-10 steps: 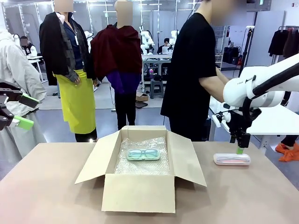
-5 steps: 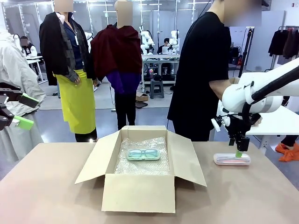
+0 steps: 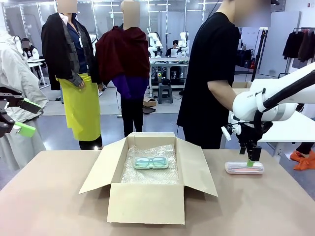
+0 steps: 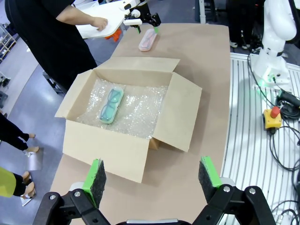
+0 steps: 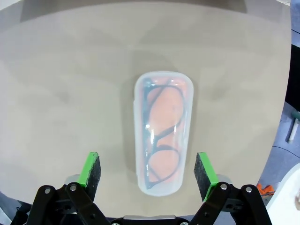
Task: Pack the glasses set securely to prepare it for shipping.
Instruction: Put the Glasses case from the right side of the table into the Package Box.
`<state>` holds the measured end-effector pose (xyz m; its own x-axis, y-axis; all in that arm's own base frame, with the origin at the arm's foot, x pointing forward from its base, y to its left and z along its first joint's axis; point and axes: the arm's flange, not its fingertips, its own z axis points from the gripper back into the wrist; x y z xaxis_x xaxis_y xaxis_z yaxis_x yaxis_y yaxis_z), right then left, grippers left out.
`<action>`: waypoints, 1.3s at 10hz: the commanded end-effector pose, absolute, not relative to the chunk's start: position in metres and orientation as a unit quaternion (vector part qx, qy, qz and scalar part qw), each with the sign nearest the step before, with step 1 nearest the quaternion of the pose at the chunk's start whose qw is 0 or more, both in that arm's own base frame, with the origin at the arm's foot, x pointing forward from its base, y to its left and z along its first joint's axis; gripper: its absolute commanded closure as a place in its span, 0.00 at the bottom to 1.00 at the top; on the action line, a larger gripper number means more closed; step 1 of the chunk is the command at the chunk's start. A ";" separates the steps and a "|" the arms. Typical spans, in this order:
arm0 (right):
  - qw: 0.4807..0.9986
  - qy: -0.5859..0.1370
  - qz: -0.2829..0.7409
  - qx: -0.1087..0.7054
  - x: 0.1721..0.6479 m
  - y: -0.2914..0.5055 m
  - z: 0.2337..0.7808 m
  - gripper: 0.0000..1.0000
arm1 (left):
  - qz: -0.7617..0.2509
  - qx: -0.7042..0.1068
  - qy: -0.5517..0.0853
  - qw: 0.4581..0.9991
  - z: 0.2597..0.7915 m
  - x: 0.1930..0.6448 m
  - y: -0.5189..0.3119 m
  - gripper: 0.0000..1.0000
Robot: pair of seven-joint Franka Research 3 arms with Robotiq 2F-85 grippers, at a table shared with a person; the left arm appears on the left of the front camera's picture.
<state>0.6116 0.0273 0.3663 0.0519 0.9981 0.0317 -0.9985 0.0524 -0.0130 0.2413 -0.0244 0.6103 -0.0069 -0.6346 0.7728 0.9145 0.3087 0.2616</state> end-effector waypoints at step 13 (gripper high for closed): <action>0.709 -0.013 0.705 -0.003 0.624 0.018 0.313 0.26 | -0.570 -0.167 -0.436 0.676 0.612 0.242 -0.024 0.00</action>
<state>0.6234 0.0184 0.3135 0.0358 0.9992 0.0197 -0.9993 0.0359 -0.0076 0.2413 -0.0244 0.6103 -0.0068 -0.6341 0.7732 0.9146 0.3087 0.2612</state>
